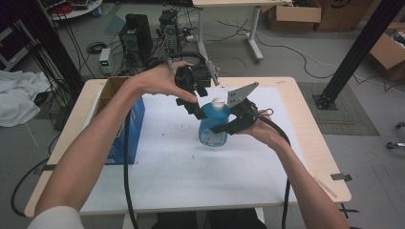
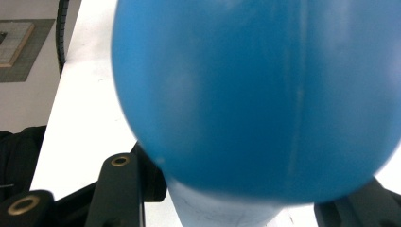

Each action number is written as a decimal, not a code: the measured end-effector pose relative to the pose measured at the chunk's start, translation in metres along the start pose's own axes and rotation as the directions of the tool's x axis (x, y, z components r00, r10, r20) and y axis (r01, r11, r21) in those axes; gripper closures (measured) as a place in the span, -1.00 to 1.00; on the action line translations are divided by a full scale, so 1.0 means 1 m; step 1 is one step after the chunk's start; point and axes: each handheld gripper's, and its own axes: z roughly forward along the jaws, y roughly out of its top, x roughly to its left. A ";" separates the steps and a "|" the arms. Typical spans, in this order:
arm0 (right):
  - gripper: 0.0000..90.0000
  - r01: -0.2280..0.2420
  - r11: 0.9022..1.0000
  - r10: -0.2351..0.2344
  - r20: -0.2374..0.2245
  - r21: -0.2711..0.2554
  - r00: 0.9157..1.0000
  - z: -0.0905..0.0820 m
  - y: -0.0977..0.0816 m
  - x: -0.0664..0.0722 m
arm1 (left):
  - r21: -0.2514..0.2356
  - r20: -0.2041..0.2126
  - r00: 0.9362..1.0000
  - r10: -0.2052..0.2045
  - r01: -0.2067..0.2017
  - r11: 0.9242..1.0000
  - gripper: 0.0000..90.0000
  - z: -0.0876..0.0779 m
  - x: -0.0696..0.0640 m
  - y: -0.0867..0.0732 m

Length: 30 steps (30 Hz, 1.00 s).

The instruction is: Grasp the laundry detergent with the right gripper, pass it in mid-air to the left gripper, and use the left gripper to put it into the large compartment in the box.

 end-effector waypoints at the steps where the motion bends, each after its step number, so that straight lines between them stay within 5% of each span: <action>1: 0.03 -0.002 1.000 0.002 -0.001 0.001 1.000 0.000 0.000 0.000 | -0.009 0.006 1.000 0.000 0.000 1.000 -0.62 0.001 0.000 0.001; 12: 0.03 0.001 1.000 -0.001 0.000 0.005 1.000 0.002 -0.001 -0.002 | -0.009 0.027 1.000 -0.001 0.001 1.000 -0.62 0.022 -0.001 0.008; 30: 0.03 -0.007 1.000 0.007 0.003 0.006 1.000 0.003 -0.002 -0.003 | -0.001 -0.008 0.999 -0.050 0.050 0.999 -0.53 0.038 0.002 0.015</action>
